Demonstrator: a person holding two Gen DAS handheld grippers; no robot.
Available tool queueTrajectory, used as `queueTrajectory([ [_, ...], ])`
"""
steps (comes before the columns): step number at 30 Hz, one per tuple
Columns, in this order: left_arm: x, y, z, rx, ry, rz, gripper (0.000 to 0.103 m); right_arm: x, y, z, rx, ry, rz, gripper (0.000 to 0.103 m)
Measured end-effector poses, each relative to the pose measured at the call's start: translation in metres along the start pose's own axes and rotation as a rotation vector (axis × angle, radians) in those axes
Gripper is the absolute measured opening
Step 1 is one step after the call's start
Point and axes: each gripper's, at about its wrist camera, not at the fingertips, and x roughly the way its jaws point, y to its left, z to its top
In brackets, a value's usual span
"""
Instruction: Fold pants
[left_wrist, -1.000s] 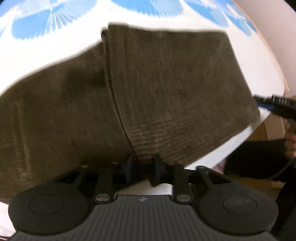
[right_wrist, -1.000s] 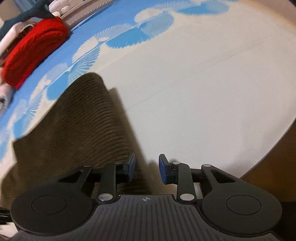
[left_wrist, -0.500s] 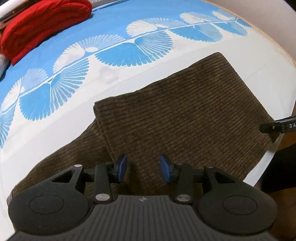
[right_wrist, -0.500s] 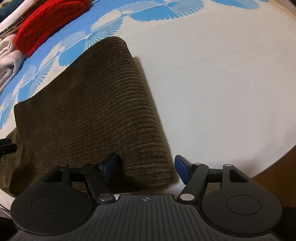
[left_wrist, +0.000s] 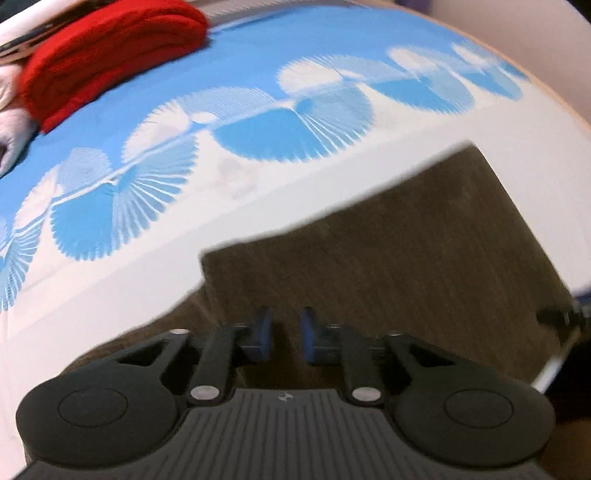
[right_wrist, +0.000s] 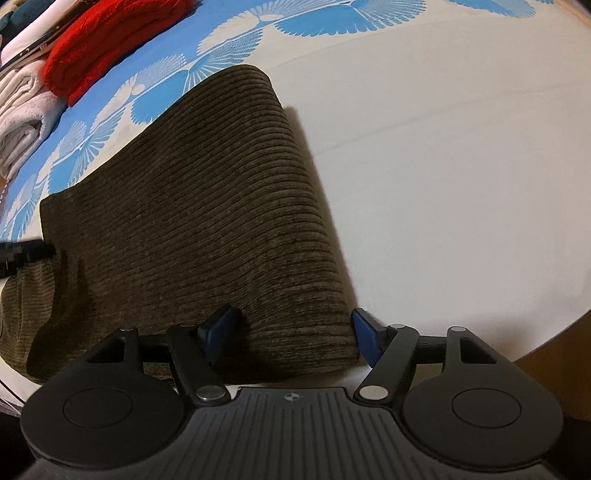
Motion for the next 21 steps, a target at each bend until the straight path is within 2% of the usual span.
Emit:
queueTrajectory([
  [3, 0.013, 0.017, 0.009, -0.069, 0.017, 0.046, 0.003, 0.000, 0.000, 0.000, 0.004, 0.002, 0.003, 0.071],
  [7, 0.049, 0.036, 0.011, -0.131, 0.138, 0.075, 0.002, 0.000, 0.001, 0.000, -0.011, -0.003, -0.002, 0.067],
  [10, 0.055, 0.035, 0.011, -0.139, 0.139, 0.091, 0.002, -0.002, 0.000, 0.000, -0.021, -0.010, -0.006, 0.056],
  [14, 0.040, 0.033, 0.012, -0.163, 0.121, 0.085, 0.005, -0.010, -0.004, 0.002, 0.008, -0.034, 0.004, 0.038],
  [15, 0.034, 0.035, 0.013, -0.176, 0.110, 0.070, 0.010, -0.014, -0.004, 0.002, 0.005, -0.049, 0.005, 0.035],
  [17, 0.019, 0.035, 0.017, -0.199, 0.078, 0.038, 0.027, -0.024, 0.004, 0.002, -0.031, -0.089, 0.001, 0.032],
  [18, 0.011, 0.035, 0.019, -0.211, 0.056, 0.012, 0.047, -0.032, 0.011, 0.002, -0.064, -0.123, -0.001, 0.030],
  [19, 0.002, 0.034, 0.020, -0.217, 0.033, -0.028, 0.059, -0.041, 0.019, 0.001, -0.102, -0.161, 0.001, 0.029],
  [21, -0.015, 0.030, 0.023, -0.227, -0.008, -0.129, 0.066, -0.061, 0.040, -0.002, -0.208, -0.253, 0.022, 0.027],
])
